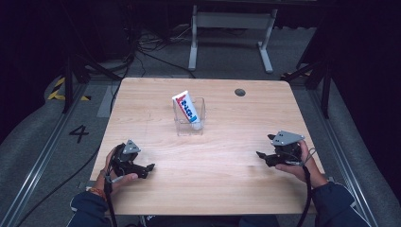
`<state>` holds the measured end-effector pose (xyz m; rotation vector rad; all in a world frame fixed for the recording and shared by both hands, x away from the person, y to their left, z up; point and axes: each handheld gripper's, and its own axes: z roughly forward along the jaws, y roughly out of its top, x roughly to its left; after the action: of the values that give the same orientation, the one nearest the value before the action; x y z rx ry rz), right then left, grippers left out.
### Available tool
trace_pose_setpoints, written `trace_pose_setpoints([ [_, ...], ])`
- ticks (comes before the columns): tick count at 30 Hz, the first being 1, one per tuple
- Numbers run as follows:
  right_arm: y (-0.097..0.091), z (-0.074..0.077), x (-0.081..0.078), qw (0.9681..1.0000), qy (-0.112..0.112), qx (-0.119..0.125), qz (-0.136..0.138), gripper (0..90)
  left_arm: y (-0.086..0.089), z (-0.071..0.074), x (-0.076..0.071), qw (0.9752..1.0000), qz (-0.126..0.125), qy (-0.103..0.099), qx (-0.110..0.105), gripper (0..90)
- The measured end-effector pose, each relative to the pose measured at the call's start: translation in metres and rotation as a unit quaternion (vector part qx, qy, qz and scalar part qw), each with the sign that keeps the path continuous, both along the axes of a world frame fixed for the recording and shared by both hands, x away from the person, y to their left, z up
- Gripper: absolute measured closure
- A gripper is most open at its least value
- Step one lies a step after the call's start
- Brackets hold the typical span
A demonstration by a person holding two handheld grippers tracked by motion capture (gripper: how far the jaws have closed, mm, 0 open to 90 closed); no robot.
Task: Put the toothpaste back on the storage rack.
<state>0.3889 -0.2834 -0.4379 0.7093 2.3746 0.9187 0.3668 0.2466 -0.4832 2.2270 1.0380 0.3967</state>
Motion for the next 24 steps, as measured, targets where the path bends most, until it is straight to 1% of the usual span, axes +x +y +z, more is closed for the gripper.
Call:
trace_pose_setpoints([
  [1,-0.002,-0.002,-0.001,1.0000,0.000,0.004,-0.002,22.4,0.000,0.000,0.000,1.0000,0.000,0.000,0.000,0.3],
  [6,-0.011,-0.008,-0.005,0.9999,0.007,0.004,-0.007,22.0,0.000,0.000,0.000,1.0000,0.000,0.000,0.000,0.2],
  [9,-0.016,-0.011,-0.007,0.9999,0.004,0.007,-0.014,22.3,0.000,0.000,0.000,1.0000,0.000,0.000,0.000,0.3],
  [11,-0.020,-0.014,-0.009,0.9997,0.009,0.018,-0.014,22.3,0.000,0.000,0.000,1.0000,0.000,0.000,0.000,0.3],
  [12,-0.021,-0.015,-0.010,0.9997,0.010,0.019,-0.014,22.3,0.000,0.000,0.000,1.0000,0.000,0.000,0.000,0.3],
  [17,-0.033,-0.024,-0.017,0.9987,0.024,0.034,-0.030,22.3,0.000,0.000,0.000,1.0000,0.000,0.000,0.000,0.3],
  [21,-0.039,-0.028,-0.021,0.9982,0.030,0.037,-0.036,22.1,0.000,0.000,0.000,1.0000,-0.001,0.000,0.000,0.3],
  [22,-0.041,-0.030,-0.022,0.9980,0.033,0.038,-0.039,21.9,-0.001,0.000,0.000,1.0000,0.001,0.004,-0.002,0.3],
  [24,-0.046,-0.031,-0.025,0.9970,0.039,0.047,-0.047,21.7,0.000,0.000,0.001,1.0000,-0.002,0.003,0.001,0.2],
])
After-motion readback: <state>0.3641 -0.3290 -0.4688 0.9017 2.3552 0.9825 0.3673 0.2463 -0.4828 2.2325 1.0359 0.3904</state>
